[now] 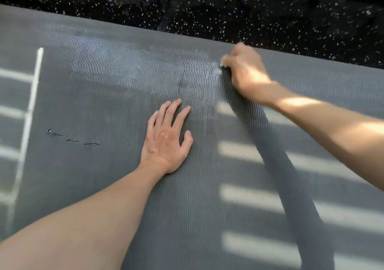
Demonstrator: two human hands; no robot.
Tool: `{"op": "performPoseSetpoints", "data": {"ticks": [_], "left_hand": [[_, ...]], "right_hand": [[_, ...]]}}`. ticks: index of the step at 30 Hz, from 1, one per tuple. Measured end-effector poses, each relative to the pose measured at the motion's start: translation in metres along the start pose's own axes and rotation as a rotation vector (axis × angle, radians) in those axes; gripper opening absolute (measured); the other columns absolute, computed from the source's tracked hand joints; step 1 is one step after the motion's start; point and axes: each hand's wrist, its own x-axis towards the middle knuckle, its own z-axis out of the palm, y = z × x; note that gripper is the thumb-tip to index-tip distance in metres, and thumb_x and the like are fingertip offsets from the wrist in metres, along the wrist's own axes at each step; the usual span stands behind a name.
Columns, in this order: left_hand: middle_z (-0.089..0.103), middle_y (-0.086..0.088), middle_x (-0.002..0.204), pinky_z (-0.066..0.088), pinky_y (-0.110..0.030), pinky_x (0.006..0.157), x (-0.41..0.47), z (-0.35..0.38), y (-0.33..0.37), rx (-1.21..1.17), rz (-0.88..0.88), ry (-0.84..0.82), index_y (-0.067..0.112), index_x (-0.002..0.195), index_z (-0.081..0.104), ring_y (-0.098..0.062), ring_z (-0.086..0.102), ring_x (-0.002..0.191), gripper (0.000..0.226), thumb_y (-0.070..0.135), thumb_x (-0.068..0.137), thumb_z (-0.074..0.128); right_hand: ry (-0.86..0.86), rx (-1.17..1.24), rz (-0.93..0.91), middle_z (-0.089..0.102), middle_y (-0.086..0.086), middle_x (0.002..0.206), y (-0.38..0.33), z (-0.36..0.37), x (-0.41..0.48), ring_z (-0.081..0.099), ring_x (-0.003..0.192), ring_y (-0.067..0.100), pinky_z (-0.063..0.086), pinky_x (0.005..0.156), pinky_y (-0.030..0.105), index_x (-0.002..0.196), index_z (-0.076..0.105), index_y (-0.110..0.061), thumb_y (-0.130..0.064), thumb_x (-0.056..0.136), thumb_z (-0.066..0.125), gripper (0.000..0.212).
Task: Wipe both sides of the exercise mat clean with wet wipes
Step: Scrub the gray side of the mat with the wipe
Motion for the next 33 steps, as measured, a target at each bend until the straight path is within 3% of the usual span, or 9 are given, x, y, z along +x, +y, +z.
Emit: {"op": "performPoseSetpoints", "data": {"ticks": [2, 8, 12, 15, 17, 21, 25, 30, 33], "left_hand": [[0.031, -0.006, 0.157, 0.019, -0.045, 0.120, 0.000, 0.000, 0.000, 0.009, -0.002, 0.001, 0.017, 0.147, 0.040, -0.025, 0.023, 0.146, 0.061, 0.040, 0.091, 0.034], [0.030, -0.005, 0.157, 0.017, -0.045, 0.120, 0.001, 0.000, 0.000, 0.013, -0.001, -0.011, 0.018, 0.148, 0.039, -0.024, 0.023, 0.147, 0.061, 0.040, 0.091, 0.033], [0.031, -0.006, 0.157, 0.019, -0.046, 0.119, 0.001, 0.000, -0.001, 0.017, -0.004, -0.002, 0.018, 0.148, 0.040, -0.025, 0.023, 0.147, 0.061, 0.040, 0.091, 0.033], [0.032, -0.006, 0.156, 0.018, -0.045, 0.120, 0.001, 0.000, 0.000, 0.004, -0.003, 0.000, 0.018, 0.147, 0.041, -0.024, 0.023, 0.146, 0.061, 0.040, 0.091, 0.033], [0.032, -0.005, 0.157, 0.017, -0.044, 0.120, 0.001, 0.000, 0.001, 0.006, -0.002, 0.003, 0.018, 0.147, 0.041, -0.024, 0.022, 0.146, 0.061, 0.040, 0.091, 0.033], [0.032, -0.005, 0.156, 0.017, -0.043, 0.120, 0.001, 0.000, 0.000, 0.010, 0.000, 0.012, 0.018, 0.147, 0.041, -0.024, 0.023, 0.146, 0.061, 0.040, 0.090, 0.033], [0.033, -0.006, 0.156, 0.019, -0.045, 0.119, 0.001, 0.000, 0.000, 0.005, -0.001, 0.013, 0.018, 0.146, 0.042, -0.024, 0.023, 0.146, 0.061, 0.040, 0.091, 0.033], [0.033, -0.006, 0.156, 0.020, -0.046, 0.119, 0.002, 0.002, 0.000, 0.008, 0.006, 0.015, 0.018, 0.146, 0.042, -0.025, 0.025, 0.146, 0.061, 0.040, 0.090, 0.034], [0.032, -0.006, 0.157, 0.018, -0.045, 0.120, 0.002, 0.002, -0.001, 0.010, 0.005, 0.013, 0.018, 0.147, 0.040, -0.025, 0.023, 0.146, 0.061, 0.040, 0.090, 0.033]], "right_hand": [[-0.011, 0.010, -0.087, 0.049, 0.006, 0.098, -0.004, 0.002, -0.013, 0.048, 0.090, 0.023, 0.036, 0.067, 0.030, 0.099, 0.056, -0.001, -0.024, 0.098, 0.048, 0.024], [0.027, -0.058, 0.057, 0.053, 0.017, 0.105, -0.008, -0.009, 0.005, 0.048, 0.097, 0.032, 0.032, 0.071, 0.033, 0.101, 0.062, 0.003, -0.005, 0.096, 0.045, 0.019], [-0.043, -0.044, -0.103, 0.055, 0.017, 0.098, -0.014, -0.010, -0.017, 0.050, 0.094, 0.032, 0.031, 0.065, 0.034, 0.102, 0.065, 0.003, 0.002, 0.092, 0.046, 0.021], [-0.014, -0.042, 0.030, 0.053, 0.017, 0.099, 0.004, -0.025, 0.015, 0.047, 0.092, 0.031, 0.028, 0.068, 0.036, 0.102, 0.066, 0.000, -0.002, 0.094, 0.043, 0.025], [0.027, -0.054, 0.068, 0.055, 0.016, 0.100, -0.001, -0.016, 0.006, 0.048, 0.092, 0.030, 0.031, 0.070, 0.035, 0.105, 0.066, -0.002, -0.006, 0.094, 0.045, 0.024], [-0.020, 0.037, -0.096, 0.063, 0.017, 0.095, -0.019, 0.000, -0.050, 0.059, 0.090, 0.037, 0.048, 0.072, 0.040, 0.100, 0.072, -0.002, 0.002, 0.089, 0.057, 0.019], [0.065, 0.014, 0.046, 0.061, 0.016, 0.101, -0.011, -0.005, -0.028, 0.055, 0.098, 0.034, 0.043, 0.071, 0.036, 0.098, 0.069, 0.001, 0.004, 0.090, 0.053, 0.018], [-0.026, 0.093, -0.222, 0.052, 0.008, 0.105, -0.037, 0.008, -0.079, 0.048, 0.095, 0.024, 0.031, 0.071, 0.030, 0.110, 0.063, -0.008, -0.025, 0.101, 0.045, 0.027], [0.052, 0.067, -0.077, 0.056, 0.013, 0.102, -0.022, -0.001, -0.049, 0.053, 0.097, 0.030, 0.040, 0.078, 0.032, 0.106, 0.067, -0.002, -0.020, 0.100, 0.046, 0.028]]}}
